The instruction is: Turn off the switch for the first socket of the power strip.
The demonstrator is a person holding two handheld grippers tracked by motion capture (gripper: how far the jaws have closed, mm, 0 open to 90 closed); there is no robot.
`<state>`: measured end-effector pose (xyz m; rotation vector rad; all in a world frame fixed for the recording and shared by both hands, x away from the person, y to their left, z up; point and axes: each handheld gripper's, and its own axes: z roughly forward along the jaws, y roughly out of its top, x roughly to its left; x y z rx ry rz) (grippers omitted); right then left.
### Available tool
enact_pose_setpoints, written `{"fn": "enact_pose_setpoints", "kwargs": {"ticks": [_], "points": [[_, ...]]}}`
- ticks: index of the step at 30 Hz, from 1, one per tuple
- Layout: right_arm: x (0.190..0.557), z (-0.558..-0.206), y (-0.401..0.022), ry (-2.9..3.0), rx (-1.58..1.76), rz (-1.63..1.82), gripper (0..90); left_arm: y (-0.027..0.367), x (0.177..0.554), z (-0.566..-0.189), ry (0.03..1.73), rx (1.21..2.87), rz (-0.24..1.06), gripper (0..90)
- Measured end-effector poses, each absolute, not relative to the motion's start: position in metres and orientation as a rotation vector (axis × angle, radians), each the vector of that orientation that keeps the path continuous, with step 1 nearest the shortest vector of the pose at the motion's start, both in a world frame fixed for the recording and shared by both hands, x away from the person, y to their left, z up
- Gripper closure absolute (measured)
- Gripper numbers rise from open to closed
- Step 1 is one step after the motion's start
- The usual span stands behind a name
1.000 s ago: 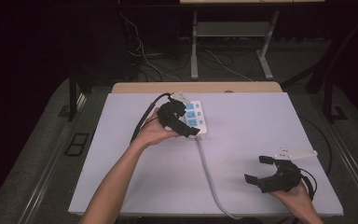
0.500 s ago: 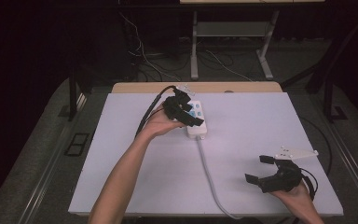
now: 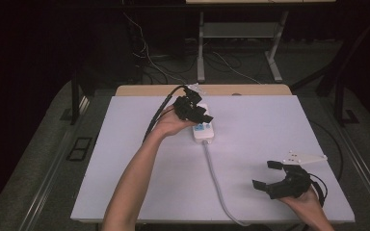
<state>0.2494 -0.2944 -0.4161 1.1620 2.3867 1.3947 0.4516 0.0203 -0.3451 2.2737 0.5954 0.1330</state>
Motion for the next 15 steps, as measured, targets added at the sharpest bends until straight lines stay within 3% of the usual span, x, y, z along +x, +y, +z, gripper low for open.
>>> {"fn": "enact_pose_setpoints", "kwargs": {"ticks": [7,15], "points": [[0.249,-0.417,-0.293,2.402,1.156,1.390,0.2,0.014,0.458,-0.355,0.614,2.275,0.132,72.4],[0.249,-0.417,-0.293,2.402,1.155,1.391,0.2,0.009,0.464,-0.366,0.647,2.273,0.136,83.4]]}}
